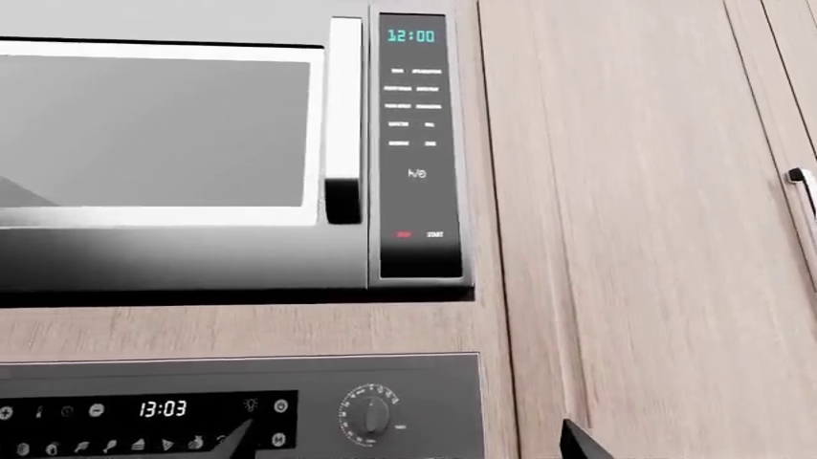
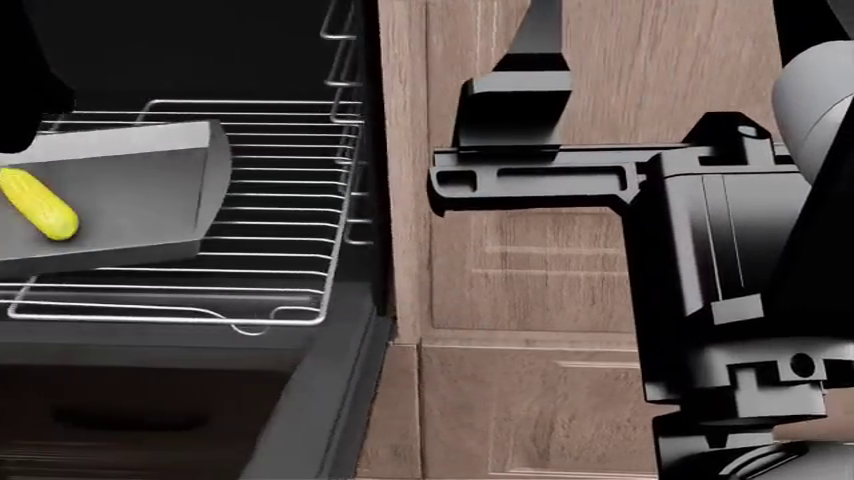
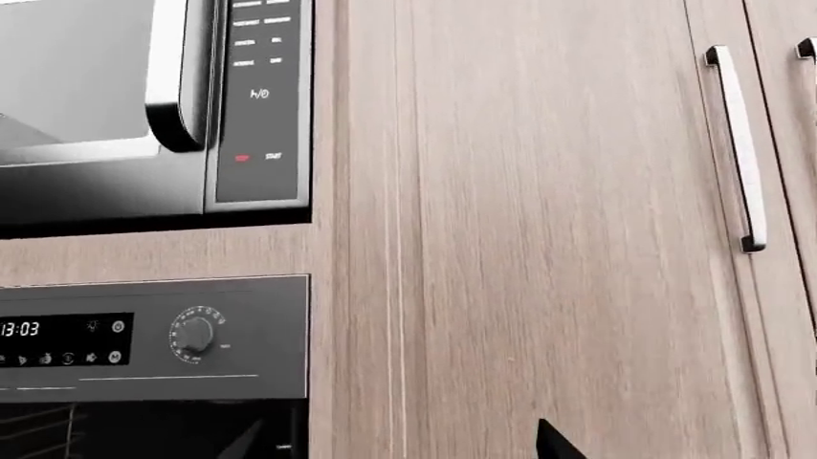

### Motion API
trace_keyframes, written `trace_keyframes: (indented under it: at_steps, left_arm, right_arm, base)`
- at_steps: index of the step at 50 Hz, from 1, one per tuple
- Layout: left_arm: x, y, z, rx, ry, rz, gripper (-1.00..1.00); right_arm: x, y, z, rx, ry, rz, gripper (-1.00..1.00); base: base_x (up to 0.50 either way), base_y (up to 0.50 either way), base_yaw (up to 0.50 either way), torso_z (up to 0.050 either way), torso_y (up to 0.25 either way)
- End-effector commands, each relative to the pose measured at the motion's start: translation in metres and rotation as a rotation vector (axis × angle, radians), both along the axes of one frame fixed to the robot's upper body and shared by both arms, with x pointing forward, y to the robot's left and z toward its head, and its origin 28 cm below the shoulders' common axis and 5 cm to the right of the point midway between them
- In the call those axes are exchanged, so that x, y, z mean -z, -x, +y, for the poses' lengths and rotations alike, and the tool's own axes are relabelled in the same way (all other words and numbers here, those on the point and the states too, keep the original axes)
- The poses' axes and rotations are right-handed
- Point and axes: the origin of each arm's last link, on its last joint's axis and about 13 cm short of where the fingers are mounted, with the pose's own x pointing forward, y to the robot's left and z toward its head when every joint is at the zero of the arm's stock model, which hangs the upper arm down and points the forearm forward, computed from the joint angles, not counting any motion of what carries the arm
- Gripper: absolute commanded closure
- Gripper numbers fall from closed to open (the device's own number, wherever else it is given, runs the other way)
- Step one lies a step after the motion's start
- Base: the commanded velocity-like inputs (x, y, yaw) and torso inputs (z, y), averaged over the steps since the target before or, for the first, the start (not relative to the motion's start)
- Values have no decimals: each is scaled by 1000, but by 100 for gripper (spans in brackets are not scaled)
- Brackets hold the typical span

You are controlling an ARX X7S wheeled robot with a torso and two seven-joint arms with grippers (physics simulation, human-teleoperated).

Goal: Pick the corn from the oven and place it on the plate on the counter.

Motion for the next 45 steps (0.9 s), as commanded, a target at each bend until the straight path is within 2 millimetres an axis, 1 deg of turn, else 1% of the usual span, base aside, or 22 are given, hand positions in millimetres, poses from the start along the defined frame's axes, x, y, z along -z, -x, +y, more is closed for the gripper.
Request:
trace_keyframes:
  at_steps: [1,3,20,31,45]
  left_arm:
    - [0,1,-2,6,-4,0,-100]
    - [1,1,-2,-9,-28,-5,-100]
    - [-1,1,-3,0,-15,-2,-100]
    - [3,2,-3,3,-15,2,-100]
    - [2,-1,-4,3,-16,4,-100]
  right_arm:
    - [1,1,0,1,0,3,-100]
    - [3,1,-1,1,-1,6,-100]
    - [2,1,-1,1,-2,8,-100]
    - [5,2,0,3,1,14,-100]
    - [7,-1,0,-3,0,18,-100]
  base:
    - [-12,500,0,0,0]
    - [-14,500,0,0,0]
    - [-10,500,0,0,0]
    - [-10,500,0,0,0]
    - [-10,500,0,0,0]
